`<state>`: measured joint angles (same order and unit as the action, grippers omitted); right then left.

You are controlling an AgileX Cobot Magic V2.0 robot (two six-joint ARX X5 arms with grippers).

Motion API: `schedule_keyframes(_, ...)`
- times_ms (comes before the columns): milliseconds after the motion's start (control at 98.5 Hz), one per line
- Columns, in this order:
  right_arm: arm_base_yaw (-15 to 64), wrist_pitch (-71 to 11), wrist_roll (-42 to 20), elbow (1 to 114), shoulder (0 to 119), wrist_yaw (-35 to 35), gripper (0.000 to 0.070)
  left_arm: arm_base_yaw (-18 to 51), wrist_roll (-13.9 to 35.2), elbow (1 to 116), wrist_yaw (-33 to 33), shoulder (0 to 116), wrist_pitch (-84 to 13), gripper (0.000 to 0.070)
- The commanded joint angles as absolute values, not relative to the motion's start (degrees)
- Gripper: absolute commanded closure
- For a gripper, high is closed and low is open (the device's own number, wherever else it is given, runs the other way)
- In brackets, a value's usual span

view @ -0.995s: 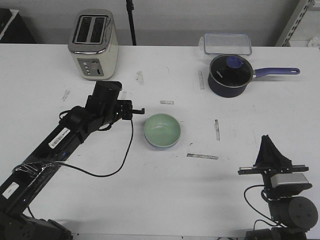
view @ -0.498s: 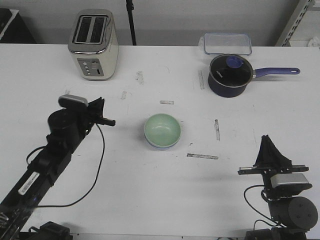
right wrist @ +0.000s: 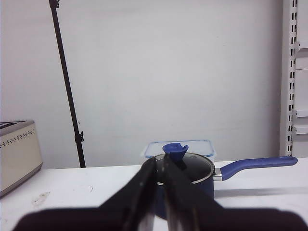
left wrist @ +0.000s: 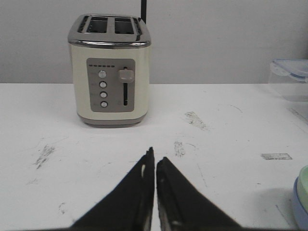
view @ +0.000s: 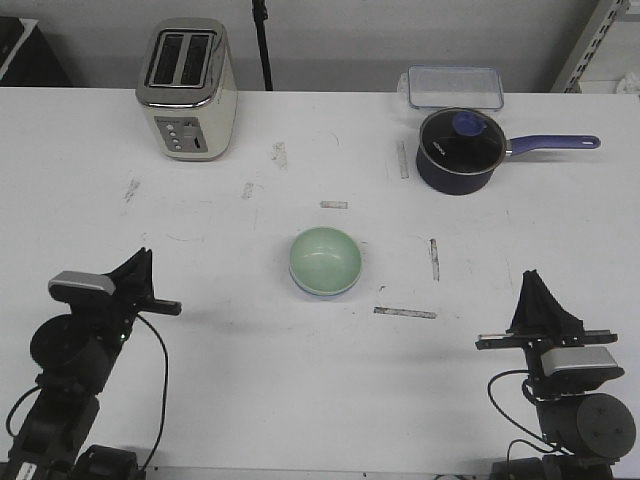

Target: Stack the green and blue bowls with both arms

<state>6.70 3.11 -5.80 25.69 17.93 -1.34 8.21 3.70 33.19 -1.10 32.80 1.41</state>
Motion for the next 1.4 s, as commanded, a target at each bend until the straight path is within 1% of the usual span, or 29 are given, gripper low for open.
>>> schedule_keyframes(0, 6.72, 3.84, -5.96, 25.89, 17.93, -1.50, 0.0688, 7.33, 2.98, 32.32, -1.17, 29.52, -0.16, 0.0700)
schedule_keyframes(142, 6.72, 3.84, -5.96, 25.89, 17.93, -1.50, 0.0688, 5.02, 2.98, 30.30, -1.37, 22.46, -4.58, 0.0700)
schedule_keyframes(366, 6.72, 3.84, -5.96, 25.89, 17.93, -1.50, 0.0688, 3.18, 2.98, 27.68, -1.39, 15.59, -5.28, 0.0700)
schedule_keyframes(660, 6.72, 3.84, -5.96, 25.89, 17.93, -1.50, 0.0688, 3.11, 3.51, 27.68, -1.32, 12.99, -5.61, 0.0699)
schedule_keyframes(1168, 6.72, 3.84, -5.96, 25.89, 17.93, -1.50, 0.0688, 3.11, 3.51, 27.33, -1.32, 12.97, -5.48, 0.0699)
schedule_keyframes(1239, 6.72, 3.84, -5.96, 25.89, 17.93, -1.50, 0.0688, 2.98, 3.44, 26.22, -1.76, 12.86, -3.77, 0.0699)
schedule_keyframes(1391, 6.72, 3.84, -5.96, 25.89, 17.93, -1.50, 0.0688, 2.85, 1.56, 20.40, -0.82, 10.31, 5.54, 0.0699)
